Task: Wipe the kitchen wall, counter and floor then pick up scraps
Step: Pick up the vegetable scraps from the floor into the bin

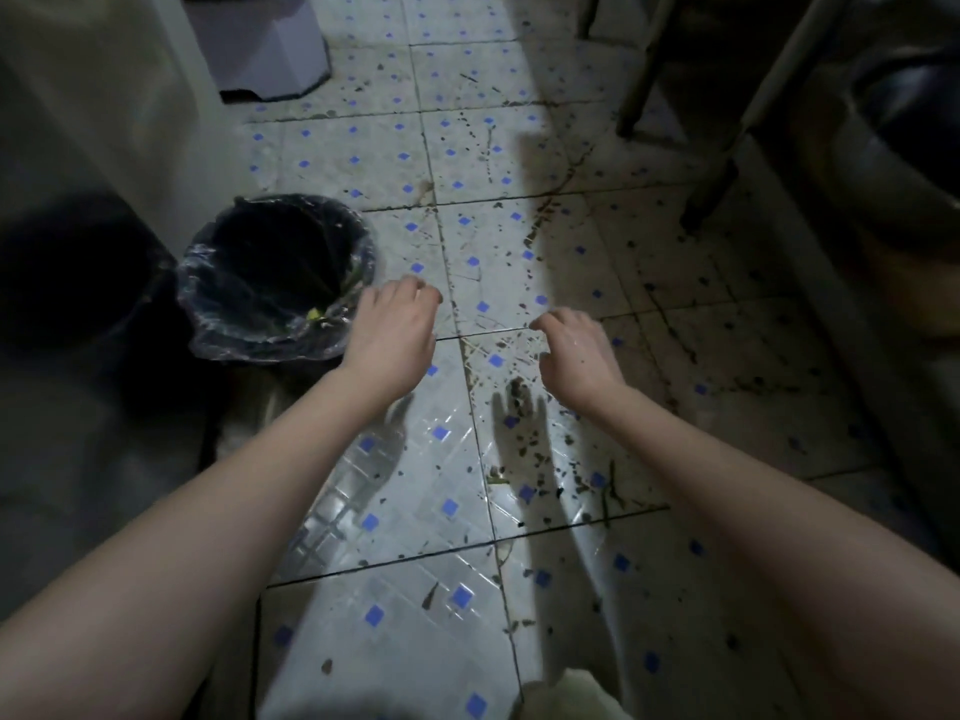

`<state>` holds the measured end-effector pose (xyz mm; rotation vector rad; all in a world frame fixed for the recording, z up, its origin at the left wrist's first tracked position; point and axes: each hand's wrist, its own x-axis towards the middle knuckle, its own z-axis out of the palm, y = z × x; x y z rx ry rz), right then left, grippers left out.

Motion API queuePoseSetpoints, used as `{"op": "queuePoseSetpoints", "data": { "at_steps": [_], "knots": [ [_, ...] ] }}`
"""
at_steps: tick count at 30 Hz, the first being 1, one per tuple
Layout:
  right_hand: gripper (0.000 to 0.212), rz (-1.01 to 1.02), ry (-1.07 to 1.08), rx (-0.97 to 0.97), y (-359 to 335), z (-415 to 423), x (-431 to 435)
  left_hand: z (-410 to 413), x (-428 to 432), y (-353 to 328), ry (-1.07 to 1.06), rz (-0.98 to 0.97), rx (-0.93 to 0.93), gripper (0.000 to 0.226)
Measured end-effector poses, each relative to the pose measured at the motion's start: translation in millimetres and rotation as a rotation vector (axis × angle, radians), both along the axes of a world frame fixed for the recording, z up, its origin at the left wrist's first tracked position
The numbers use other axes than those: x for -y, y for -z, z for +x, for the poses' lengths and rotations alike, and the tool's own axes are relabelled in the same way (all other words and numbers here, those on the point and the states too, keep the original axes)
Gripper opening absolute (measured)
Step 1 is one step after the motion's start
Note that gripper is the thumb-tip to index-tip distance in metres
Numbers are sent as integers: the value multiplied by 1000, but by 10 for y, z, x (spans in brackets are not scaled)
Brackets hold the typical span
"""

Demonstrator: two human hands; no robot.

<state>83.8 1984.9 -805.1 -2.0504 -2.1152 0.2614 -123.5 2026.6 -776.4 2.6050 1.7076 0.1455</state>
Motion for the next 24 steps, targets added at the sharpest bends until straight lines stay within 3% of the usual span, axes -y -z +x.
{"op": "queuePoseSetpoints", "data": {
  "at_steps": [7, 14, 18, 21, 24],
  "knots": [
    [44, -133, 127, -107, 337, 350, 402, 278, 206, 506, 145, -141, -80, 40],
    [11, -228, 195, -107, 609, 692, 860, 466, 560, 1051, 260, -268, -155, 35],
    [29, -334, 272, -114, 863, 789, 1065, 459, 673, 1291, 300, -327, -166, 26],
    [10, -399, 261, -157, 997, 777, 1215, 404, 708, 1422, 308, -383, -178, 25],
    [9, -426, 266, -161, 1069, 719, 1284, 384, 757, 1521, 334, -413, -174, 25]
  ]
}}
